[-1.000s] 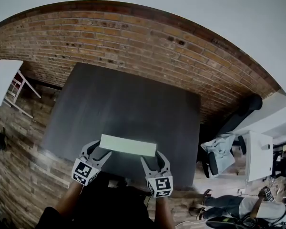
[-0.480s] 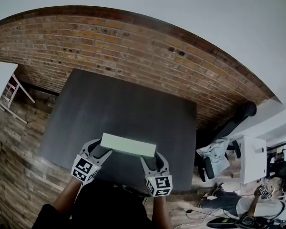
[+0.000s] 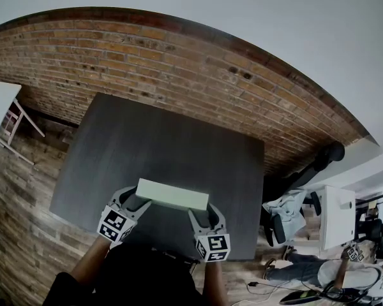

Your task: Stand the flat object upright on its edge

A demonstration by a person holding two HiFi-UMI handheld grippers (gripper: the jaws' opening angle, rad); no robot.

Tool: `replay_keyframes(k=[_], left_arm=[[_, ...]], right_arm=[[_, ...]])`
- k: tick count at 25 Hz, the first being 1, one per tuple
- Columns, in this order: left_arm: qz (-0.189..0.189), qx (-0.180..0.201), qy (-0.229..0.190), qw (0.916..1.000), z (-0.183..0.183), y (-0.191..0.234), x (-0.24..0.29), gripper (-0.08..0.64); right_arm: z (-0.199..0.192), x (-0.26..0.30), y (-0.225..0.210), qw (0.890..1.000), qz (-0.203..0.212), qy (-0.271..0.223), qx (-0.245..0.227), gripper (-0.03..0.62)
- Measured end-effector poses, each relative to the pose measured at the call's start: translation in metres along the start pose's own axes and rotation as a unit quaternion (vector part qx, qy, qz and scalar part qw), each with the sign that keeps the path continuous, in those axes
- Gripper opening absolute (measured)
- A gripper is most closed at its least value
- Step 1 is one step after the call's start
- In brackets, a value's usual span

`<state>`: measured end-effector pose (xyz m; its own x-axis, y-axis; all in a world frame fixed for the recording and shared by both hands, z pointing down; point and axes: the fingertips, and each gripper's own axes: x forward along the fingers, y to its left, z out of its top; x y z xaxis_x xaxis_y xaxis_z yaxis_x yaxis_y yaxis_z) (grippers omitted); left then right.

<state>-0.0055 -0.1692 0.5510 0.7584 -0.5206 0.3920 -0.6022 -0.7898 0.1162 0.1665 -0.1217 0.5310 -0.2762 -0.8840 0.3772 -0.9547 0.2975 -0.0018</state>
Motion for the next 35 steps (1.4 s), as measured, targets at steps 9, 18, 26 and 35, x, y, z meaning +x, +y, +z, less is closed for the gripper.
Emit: replay_keyframes(k=[9, 18, 26, 35], left_arm=[[-0.004, 0.001, -0.004, 1.0000, 0.003, 0.008, 0.015, 0.259], [-0.004, 0.002, -0.022, 0.9998, 0.004, 0.010, 0.021, 0.259], [-0.006, 0.009, -0.033, 0.9994, 0.004, 0.009, 0.019, 0.259], [-0.008, 0.019, -0.037, 0.9991, 0.003, 0.008, 0.020, 0.259]], right_arm=[[-0.004, 0.013, -0.011, 1.000, -0.001, 0.008, 0.012, 0.273], [-0.005, 0.015, -0.016, 1.000, -0.002, 0.003, 0.014, 0.273], [-0.005, 0.014, -0.015, 1.000, 0.000, -0.003, 0.008, 0.273], [-0.004, 0.014, -0.014, 1.000, -0.002, -0.005, 0.002, 0.273]])
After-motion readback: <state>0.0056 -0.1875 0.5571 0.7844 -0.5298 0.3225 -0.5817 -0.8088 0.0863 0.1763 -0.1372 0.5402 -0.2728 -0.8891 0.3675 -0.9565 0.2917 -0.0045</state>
